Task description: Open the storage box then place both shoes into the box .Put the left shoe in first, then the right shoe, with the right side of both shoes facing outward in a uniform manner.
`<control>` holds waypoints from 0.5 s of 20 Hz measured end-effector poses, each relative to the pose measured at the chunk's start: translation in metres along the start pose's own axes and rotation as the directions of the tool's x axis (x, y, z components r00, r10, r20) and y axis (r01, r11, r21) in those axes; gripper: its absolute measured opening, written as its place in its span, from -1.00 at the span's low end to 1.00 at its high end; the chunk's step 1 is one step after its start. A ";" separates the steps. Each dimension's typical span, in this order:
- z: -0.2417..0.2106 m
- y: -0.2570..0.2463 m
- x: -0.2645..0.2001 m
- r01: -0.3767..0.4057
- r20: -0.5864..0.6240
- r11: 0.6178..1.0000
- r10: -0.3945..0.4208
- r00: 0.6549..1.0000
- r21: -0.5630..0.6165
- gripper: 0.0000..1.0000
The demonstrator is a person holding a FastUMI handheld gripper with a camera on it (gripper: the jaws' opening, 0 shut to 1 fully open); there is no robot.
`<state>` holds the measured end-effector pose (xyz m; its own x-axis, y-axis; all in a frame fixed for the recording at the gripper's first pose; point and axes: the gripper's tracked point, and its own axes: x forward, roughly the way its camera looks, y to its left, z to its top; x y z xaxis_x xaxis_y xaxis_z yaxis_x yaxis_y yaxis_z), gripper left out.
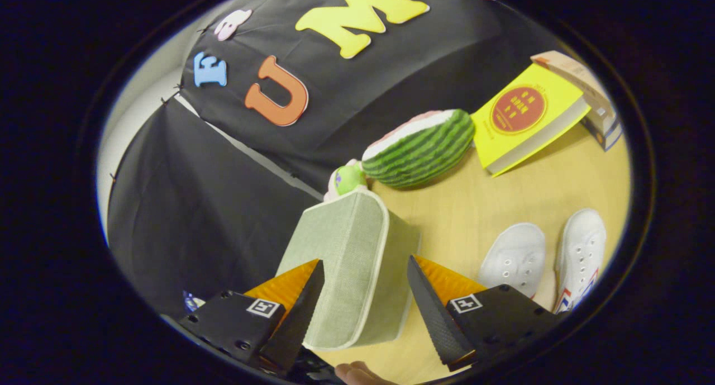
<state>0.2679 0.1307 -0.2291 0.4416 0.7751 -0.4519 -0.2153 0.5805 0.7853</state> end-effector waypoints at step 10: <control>-0.014 0.009 0.058 -0.279 -0.209 0.938 0.320 0.924 0.204 0.86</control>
<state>0.2795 0.1849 -0.2541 0.1566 0.9543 -0.2546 -0.1480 0.2776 0.9492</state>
